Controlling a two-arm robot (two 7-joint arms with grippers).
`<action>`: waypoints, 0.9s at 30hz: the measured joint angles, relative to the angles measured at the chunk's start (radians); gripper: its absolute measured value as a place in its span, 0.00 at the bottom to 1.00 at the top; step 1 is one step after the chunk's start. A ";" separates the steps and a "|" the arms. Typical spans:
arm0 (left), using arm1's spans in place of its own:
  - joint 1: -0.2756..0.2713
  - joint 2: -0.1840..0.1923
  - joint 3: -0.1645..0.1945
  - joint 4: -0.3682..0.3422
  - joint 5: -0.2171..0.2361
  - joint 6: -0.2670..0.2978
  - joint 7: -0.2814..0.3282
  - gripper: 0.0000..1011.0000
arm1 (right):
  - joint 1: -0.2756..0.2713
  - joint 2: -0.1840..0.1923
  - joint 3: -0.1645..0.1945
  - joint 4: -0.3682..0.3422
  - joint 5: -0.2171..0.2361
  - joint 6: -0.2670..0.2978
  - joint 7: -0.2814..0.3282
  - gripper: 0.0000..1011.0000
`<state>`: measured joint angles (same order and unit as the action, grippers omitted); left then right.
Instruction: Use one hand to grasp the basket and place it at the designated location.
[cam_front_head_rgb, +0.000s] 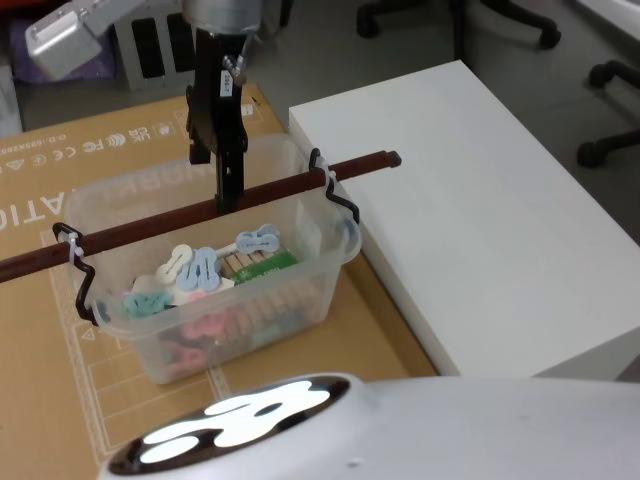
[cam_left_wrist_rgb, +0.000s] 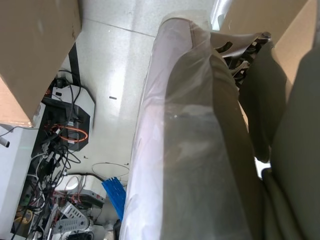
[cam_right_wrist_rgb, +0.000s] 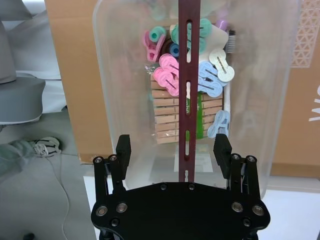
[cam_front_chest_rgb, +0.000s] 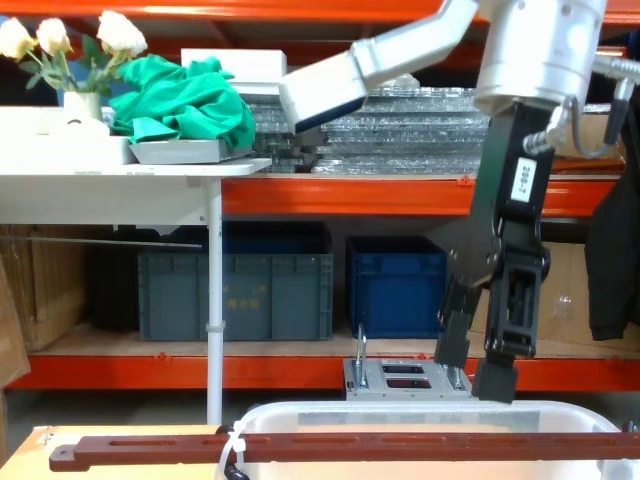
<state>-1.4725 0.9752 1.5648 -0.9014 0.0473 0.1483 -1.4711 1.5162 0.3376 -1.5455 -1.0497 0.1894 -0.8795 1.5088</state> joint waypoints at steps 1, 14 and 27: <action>0.000 0.000 0.000 0.000 0.000 0.000 0.000 0.00 | -0.004 -0.002 -0.002 0.003 0.002 -0.001 0.001 0.99; 0.000 0.000 0.000 0.000 0.000 0.000 0.000 0.00 | -0.040 -0.028 -0.026 0.045 0.010 -0.008 0.025 0.99; 0.000 0.000 0.000 0.000 0.000 0.000 0.000 0.00 | -0.051 -0.039 -0.035 0.058 0.012 -0.004 0.039 0.99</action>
<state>-1.4725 0.9752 1.5648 -0.9015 0.0473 0.1483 -1.4711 1.4655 0.2987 -1.5803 -0.9921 0.2009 -0.8835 1.5476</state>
